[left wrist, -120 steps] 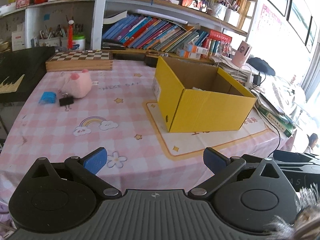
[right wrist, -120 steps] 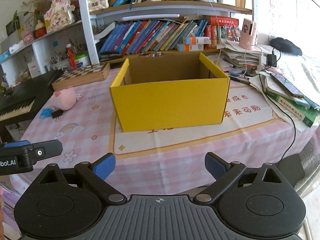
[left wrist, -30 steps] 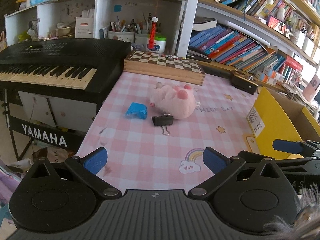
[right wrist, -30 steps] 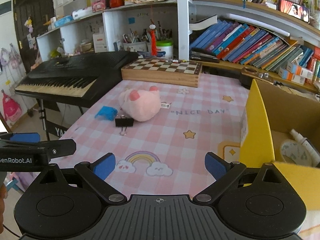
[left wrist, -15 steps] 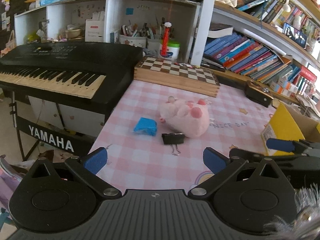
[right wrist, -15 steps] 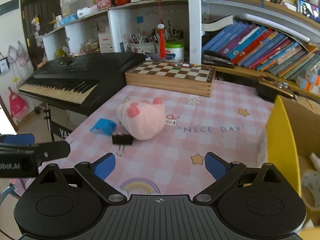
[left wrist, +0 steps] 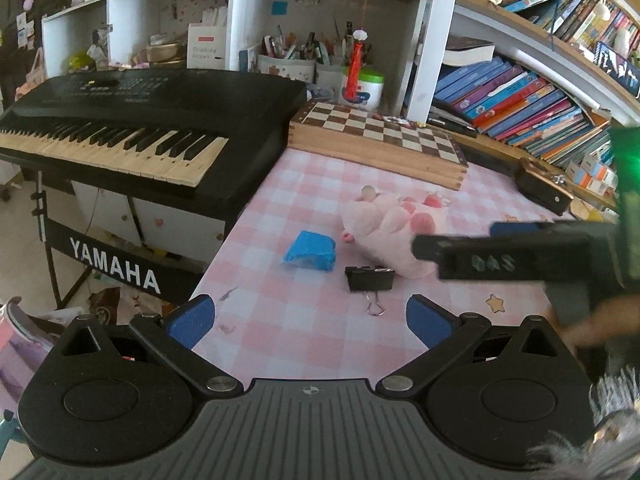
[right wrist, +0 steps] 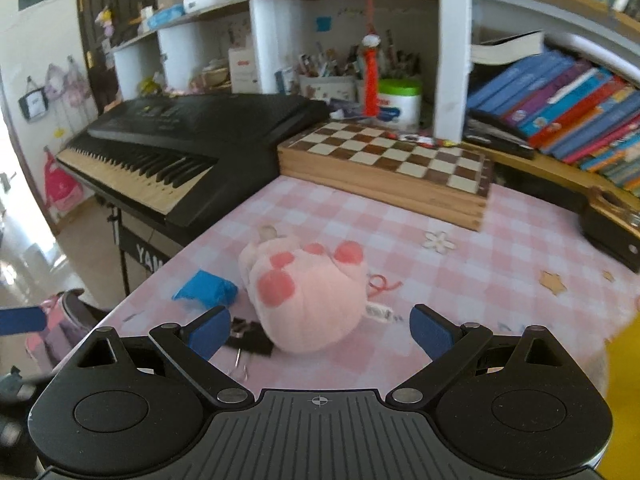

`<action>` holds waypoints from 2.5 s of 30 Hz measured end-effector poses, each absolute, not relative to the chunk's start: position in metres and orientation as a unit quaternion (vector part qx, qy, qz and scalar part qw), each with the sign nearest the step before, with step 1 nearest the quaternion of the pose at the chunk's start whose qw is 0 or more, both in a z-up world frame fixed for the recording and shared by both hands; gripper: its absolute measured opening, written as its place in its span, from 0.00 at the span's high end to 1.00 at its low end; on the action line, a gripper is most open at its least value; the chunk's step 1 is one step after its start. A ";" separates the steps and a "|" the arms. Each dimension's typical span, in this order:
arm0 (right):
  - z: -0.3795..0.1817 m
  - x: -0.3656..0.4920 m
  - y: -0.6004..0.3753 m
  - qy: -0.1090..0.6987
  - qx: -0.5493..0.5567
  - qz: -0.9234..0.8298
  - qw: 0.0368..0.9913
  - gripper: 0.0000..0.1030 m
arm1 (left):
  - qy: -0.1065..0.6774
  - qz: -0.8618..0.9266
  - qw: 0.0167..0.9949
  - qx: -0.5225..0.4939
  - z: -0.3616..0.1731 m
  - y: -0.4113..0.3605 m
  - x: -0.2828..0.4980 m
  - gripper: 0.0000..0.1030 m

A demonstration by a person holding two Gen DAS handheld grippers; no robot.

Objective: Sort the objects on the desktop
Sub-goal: 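Move the right tool down to the pink plush pig while the left tool approaches the blue eraser, then grasp the pink plush pig with the right tool while the left tool grasps the blue eraser, then lift the plush pig and blue eraser and carry both toward the yellow box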

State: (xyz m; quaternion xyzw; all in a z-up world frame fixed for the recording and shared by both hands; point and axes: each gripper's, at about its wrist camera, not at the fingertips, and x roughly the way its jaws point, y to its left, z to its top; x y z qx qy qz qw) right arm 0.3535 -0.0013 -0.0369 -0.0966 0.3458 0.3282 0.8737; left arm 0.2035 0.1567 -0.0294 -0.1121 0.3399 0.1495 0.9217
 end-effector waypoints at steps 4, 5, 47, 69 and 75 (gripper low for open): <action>-0.049 0.375 0.015 0.365 -0.101 0.340 0.861 0.05 | 0.345 0.156 0.918 -0.115 -0.033 0.158 0.206 0.00; -0.051 0.380 0.017 0.368 -0.101 0.341 0.859 0.05 | 0.346 0.157 0.918 -0.115 -0.034 0.159 0.207 0.00; -0.022 0.372 -0.026 0.368 -0.024 0.350 0.861 0.28 | 0.356 0.116 0.925 -0.069 -0.075 0.178 0.306 0.63; 0.009 0.299 -0.068 0.337 -0.006 0.291 0.896 0.28 | 0.280 0.031 0.948 -0.149 -0.005 0.165 0.205 0.63; 0.017 0.265 -0.087 0.335 0.002 0.272 0.902 0.28 | 0.278 -0.006 0.947 -0.161 0.003 0.153 0.183 0.63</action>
